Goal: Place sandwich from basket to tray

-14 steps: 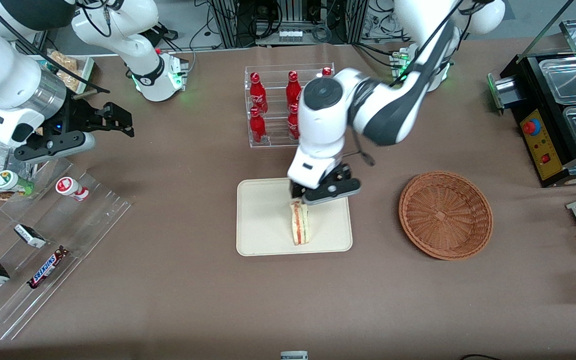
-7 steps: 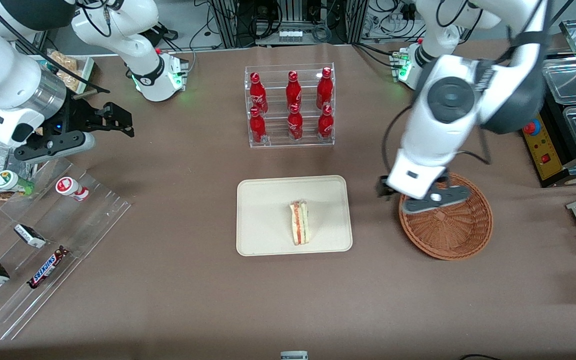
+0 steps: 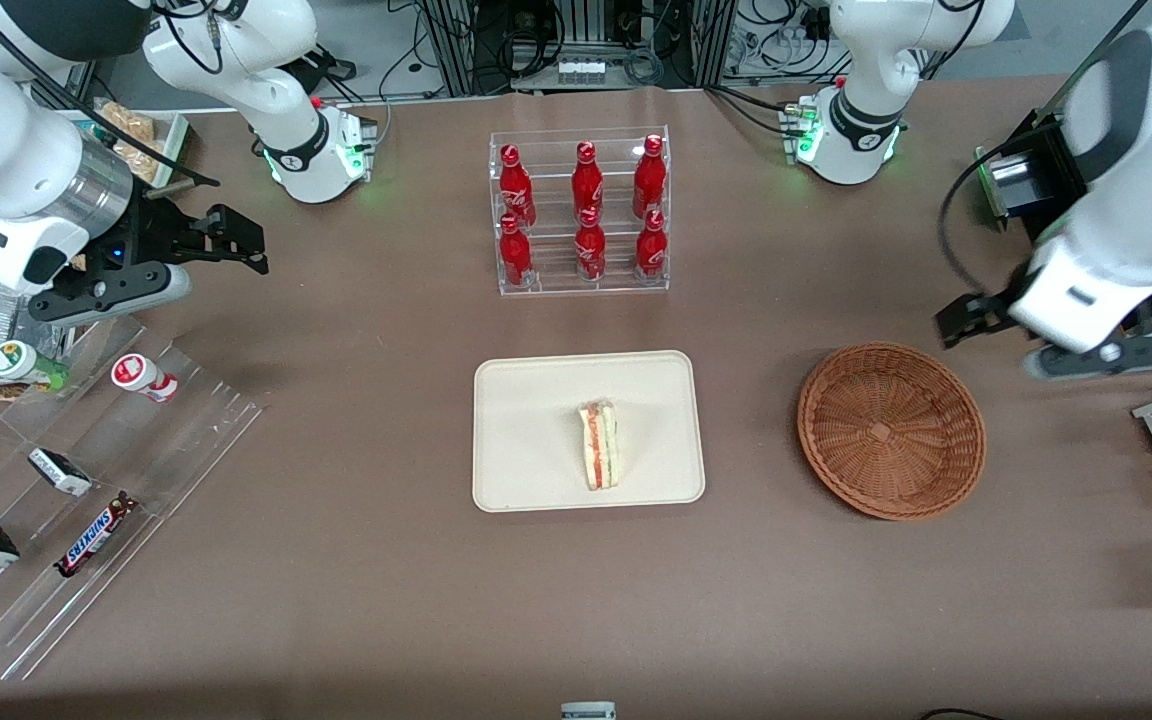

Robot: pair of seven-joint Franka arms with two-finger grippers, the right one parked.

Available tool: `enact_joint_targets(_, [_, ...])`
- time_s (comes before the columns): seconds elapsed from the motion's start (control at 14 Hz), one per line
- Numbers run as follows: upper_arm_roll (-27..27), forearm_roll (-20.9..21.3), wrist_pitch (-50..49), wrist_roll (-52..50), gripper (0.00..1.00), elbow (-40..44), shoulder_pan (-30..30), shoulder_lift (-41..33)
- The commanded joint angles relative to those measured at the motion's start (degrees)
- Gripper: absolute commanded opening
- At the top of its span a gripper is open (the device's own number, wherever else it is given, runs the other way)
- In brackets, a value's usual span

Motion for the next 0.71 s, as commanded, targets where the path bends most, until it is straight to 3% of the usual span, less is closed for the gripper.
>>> enact_joint_targets(0.0, [-0.7, -1.0, -3.4, 5.78, 1.0, -1.4, 2.87, -6.19])
enact_joint_targets(0.29, [1.31, -4.6, -9.03, 11.86, 1.0, 2.46, 3.76, -7.0])
enact_joint_targets(0.64, [1.23, -4.69, -8.42, 11.86, 1.0, 2.03, 3.41, -6.12])
